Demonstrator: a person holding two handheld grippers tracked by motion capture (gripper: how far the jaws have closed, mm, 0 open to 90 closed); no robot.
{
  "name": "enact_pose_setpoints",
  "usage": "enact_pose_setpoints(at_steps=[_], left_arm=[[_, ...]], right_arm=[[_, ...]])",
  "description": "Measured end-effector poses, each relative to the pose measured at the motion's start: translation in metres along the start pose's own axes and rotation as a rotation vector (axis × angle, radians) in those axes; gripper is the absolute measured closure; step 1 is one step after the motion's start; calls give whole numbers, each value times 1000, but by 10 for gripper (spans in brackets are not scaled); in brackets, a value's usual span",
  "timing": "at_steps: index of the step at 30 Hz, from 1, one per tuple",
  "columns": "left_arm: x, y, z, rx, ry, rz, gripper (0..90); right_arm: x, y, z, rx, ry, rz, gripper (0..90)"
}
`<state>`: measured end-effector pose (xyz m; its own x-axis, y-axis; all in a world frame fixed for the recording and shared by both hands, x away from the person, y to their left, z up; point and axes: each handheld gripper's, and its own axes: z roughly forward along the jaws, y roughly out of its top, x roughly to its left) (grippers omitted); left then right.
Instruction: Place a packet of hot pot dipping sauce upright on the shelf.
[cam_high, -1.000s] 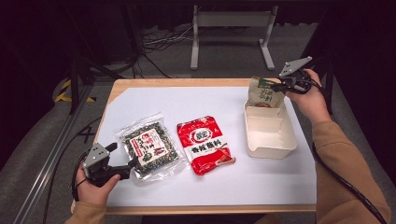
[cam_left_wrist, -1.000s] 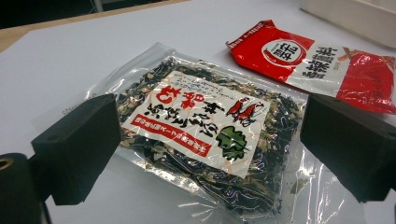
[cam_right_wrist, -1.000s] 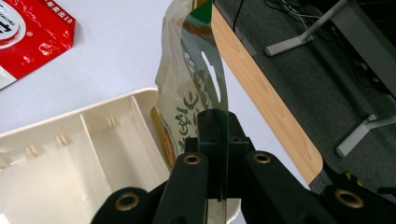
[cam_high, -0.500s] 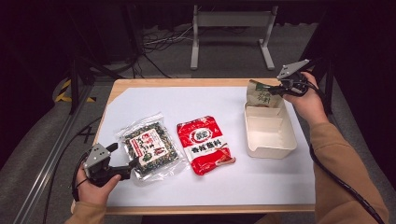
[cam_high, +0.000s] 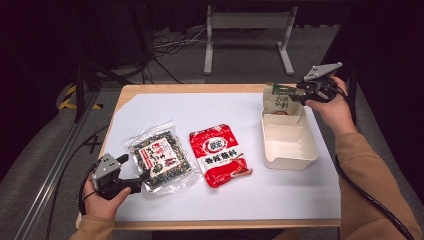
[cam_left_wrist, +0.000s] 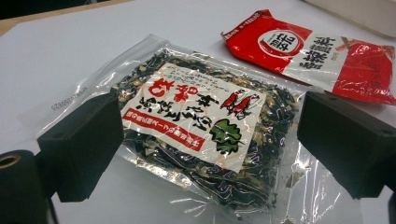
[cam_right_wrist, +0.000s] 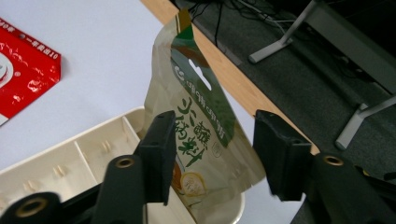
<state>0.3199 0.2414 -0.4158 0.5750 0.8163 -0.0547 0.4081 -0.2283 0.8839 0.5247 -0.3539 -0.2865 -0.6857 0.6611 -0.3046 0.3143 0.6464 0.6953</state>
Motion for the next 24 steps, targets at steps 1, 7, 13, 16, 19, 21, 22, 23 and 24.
enact_pose_setpoints(at_steps=[1,7,13,16,19,21,22,23,24], left_arm=[[0,0,0,-1,1,3,74],[0,0,1,4,-1,1,74],[-1,2,3,4,-9,7,74],[-1,2,3,4,-10,15,74],[-2,2,3,6,-13,14,74],[-2,2,3,6,-13,13,74],[-3,2,3,6,-14,13,73],[-3,2,4,6,-14,14,72],[-3,2,4,7,-15,13,70]], right_arm=[[0,0,-4,-12,-10,4,450],[2,-1,-17,-74,-19,45,385],[11,-5,-36,-160,-35,94,327],[19,-7,-48,-216,-19,125,291],[26,-9,-55,-257,4,161,272],[32,-11,-60,-277,21,184,272],[34,-12,-61,-282,27,190,272],[36,-12,-63,-287,33,196,273],[38,-13,-64,-291,38,206,272]])
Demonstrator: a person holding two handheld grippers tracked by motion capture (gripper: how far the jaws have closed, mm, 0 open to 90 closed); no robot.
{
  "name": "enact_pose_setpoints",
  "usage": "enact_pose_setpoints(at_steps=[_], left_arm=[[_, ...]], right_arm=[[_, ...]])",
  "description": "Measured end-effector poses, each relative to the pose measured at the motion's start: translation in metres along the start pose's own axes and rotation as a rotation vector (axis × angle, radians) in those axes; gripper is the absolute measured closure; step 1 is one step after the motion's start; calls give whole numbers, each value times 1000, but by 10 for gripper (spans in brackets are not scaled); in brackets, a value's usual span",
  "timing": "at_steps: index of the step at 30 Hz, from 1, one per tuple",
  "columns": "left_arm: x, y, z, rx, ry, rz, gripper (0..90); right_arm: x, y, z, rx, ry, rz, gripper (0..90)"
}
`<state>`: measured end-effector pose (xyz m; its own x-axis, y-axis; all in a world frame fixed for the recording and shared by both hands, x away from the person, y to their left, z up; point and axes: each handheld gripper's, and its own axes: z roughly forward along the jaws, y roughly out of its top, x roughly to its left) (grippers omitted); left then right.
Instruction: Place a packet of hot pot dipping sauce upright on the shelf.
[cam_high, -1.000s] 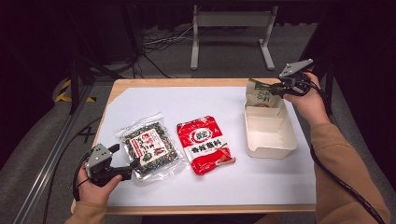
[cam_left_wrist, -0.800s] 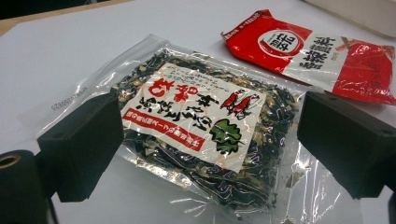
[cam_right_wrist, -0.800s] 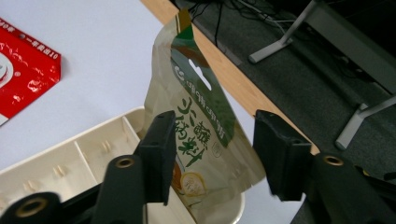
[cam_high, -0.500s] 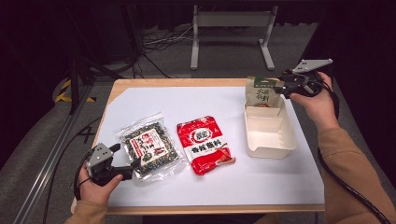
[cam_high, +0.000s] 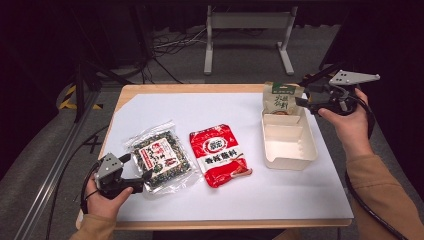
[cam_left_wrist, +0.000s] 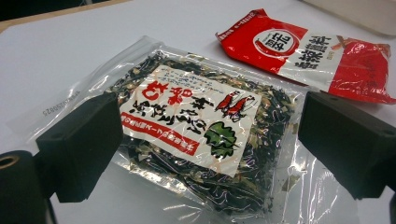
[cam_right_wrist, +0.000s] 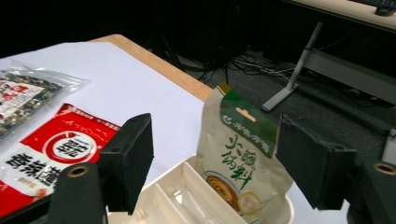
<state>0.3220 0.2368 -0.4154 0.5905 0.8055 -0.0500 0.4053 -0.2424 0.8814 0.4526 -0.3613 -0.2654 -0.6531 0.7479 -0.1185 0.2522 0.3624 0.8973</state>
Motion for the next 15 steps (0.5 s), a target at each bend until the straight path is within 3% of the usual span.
enact_pose_setpoints(at_steps=[7,15], left_arm=[[0,4,2,14,-17,-8,53],[-7,13,9,26,-37,25,54]], right_arm=[[14,-2,-8,-15,22,5,287],[31,-14,-18,-48,54,24,313]])
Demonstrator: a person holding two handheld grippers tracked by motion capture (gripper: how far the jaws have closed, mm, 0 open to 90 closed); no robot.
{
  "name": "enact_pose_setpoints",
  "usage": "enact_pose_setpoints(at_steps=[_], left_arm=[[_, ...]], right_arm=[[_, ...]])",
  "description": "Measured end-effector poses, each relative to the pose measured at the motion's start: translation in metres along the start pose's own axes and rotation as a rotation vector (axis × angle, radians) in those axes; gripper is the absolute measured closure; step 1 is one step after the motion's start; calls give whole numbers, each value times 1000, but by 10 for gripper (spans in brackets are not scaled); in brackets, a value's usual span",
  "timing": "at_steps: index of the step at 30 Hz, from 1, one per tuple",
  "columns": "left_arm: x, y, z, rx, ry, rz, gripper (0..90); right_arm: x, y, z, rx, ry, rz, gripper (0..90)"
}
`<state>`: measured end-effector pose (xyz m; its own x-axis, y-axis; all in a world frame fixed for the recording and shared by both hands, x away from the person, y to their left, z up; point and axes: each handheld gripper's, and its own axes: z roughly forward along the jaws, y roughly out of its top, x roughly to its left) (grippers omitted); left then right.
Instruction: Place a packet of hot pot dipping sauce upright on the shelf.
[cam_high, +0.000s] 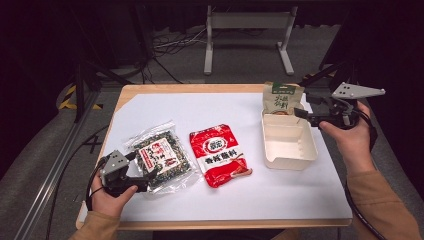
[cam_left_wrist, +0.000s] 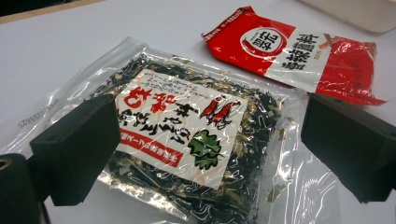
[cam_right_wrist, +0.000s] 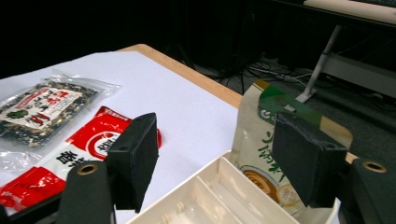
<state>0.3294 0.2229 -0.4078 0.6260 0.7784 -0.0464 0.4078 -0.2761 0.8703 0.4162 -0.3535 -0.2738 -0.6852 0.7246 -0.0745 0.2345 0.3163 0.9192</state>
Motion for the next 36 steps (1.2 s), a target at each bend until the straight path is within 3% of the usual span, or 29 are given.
enact_pose_setpoints(at_steps=[7,16,23,25,27,30,34,36], left_arm=[[-2,11,2,-8,-9,-10,59],[-6,17,10,-1,-25,11,65],[-8,27,15,10,-28,28,73],[-9,35,19,40,-32,40,73],[-9,42,25,89,-45,45,66],[-11,49,35,113,-57,63,66],[-11,57,49,117,-72,81,67],[-9,61,58,115,-85,61,73]], right_arm=[[12,-17,-8,-49,23,30,312],[23,-32,-5,-67,18,38,305],[25,-32,-6,-62,11,33,294],[24,-34,-4,-53,9,34,289],[25,-36,-1,-34,17,31,282],[28,-38,4,-2,36,16,284],[31,-40,6,17,54,4,321],[33,-40,6,19,63,2,336]])
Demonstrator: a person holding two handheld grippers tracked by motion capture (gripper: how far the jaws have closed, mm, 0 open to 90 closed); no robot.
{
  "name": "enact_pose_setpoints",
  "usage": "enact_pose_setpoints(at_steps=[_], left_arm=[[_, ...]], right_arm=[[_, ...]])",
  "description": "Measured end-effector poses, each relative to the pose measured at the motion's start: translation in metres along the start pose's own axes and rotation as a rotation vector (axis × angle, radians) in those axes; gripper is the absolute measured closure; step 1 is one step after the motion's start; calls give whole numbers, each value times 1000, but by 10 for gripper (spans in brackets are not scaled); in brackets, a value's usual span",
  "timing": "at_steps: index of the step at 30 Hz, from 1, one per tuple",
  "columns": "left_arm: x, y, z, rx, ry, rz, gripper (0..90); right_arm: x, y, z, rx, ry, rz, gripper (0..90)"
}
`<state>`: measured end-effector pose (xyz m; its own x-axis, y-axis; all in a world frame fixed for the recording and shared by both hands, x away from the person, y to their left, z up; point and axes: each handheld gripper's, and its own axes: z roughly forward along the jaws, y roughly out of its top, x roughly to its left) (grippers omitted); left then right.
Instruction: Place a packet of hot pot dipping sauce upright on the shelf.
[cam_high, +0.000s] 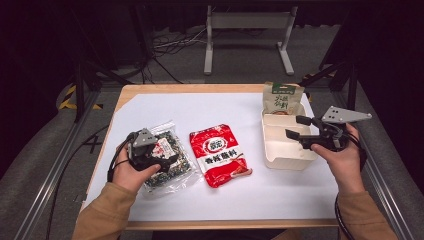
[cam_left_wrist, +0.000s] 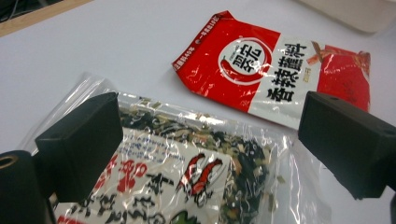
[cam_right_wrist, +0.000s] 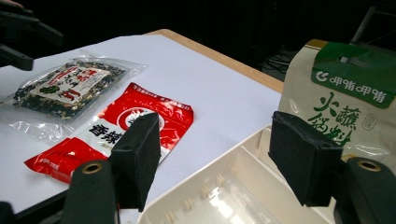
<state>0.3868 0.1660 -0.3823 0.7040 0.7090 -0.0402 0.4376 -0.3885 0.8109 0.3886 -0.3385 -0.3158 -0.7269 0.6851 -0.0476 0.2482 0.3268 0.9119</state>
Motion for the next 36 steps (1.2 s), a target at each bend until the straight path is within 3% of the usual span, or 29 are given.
enact_pose_setpoints(at_steps=[9,10,14,17,21,31,36], left_arm=[[15,16,30,-7,-48,-53,107],[18,19,36,-5,-78,-71,124],[23,25,44,2,-86,-64,158],[27,29,55,-7,-101,-76,165],[33,30,71,-8,-134,-94,197],[39,35,97,-4,-158,-106,225],[40,37,106,3,-167,-133,233]], right_arm=[[5,-3,-3,-15,28,-2,421],[6,-3,-5,-34,34,-6,427],[8,-3,-10,-52,36,-14,475],[9,-3,-12,-58,33,-20,476],[9,-4,-13,-54,70,14,463],[9,-4,-11,-54,97,27,433],[8,-4,-12,-57,97,29,423]])
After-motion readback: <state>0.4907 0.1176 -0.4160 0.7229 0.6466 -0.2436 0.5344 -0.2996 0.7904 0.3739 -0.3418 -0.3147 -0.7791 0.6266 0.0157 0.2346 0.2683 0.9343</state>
